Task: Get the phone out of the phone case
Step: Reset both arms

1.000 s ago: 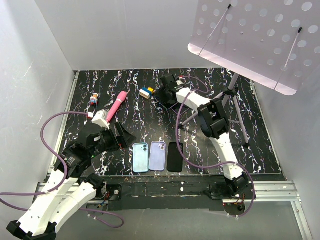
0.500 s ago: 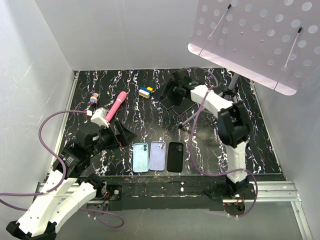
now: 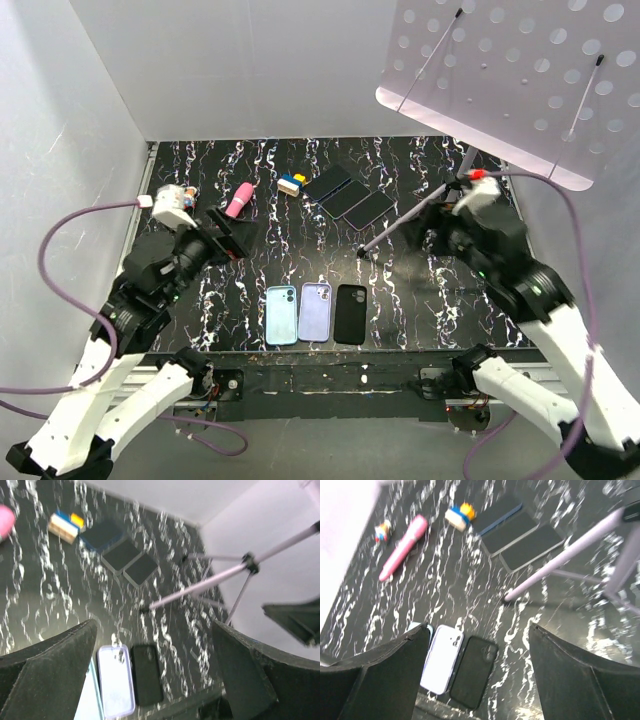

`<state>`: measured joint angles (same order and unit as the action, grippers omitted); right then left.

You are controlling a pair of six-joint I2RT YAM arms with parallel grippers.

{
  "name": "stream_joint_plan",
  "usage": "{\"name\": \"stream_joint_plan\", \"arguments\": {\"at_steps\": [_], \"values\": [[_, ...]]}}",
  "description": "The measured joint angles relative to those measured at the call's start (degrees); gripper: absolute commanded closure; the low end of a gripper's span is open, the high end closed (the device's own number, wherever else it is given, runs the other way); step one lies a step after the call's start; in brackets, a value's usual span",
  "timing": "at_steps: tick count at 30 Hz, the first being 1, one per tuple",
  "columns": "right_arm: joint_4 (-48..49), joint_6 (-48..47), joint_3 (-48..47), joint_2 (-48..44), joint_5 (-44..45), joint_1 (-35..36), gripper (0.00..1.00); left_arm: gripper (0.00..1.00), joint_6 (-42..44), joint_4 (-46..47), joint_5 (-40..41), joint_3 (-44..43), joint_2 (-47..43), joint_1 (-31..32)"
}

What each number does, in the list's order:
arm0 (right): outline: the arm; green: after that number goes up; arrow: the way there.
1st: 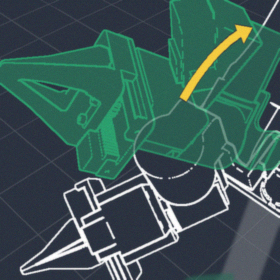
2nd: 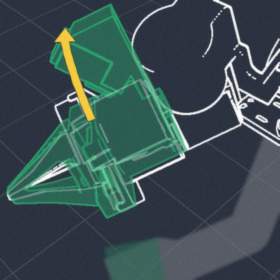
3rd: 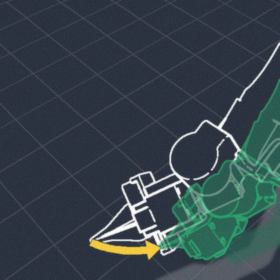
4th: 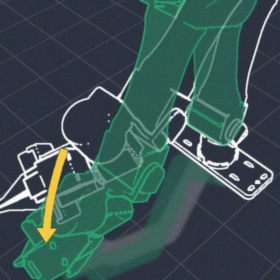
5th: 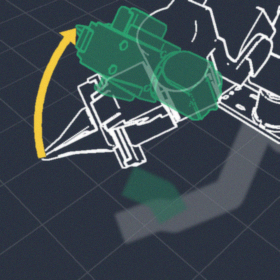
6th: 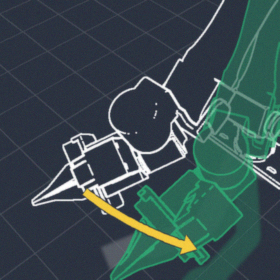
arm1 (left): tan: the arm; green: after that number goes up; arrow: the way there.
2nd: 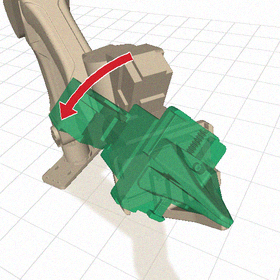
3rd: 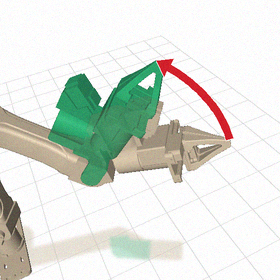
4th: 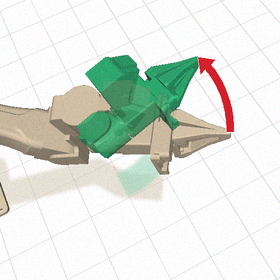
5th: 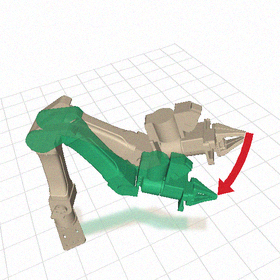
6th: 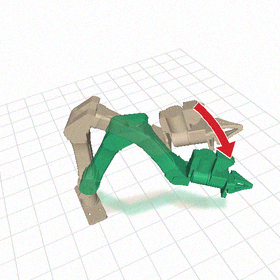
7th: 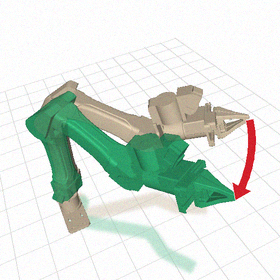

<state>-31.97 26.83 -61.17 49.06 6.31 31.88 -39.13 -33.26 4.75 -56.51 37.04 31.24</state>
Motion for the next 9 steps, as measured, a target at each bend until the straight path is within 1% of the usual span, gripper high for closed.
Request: {"name": "stream_joint_plan", "arguments": {"at_steps": [5, 9], "values": [[-2.62, -4.61, -0.42, -15.37, 8.59, 0.0, 0.13, 0.02, 3.76, 5.07, 6.43, -3.72, -4.13, 0.0], [-3.15, -6.86, -1.46, -21.22, 12.11, 0.0, 0.13, 0.02, 7.06, 7.45, 10.12, -6.67, -6.64, 0.0]]}}
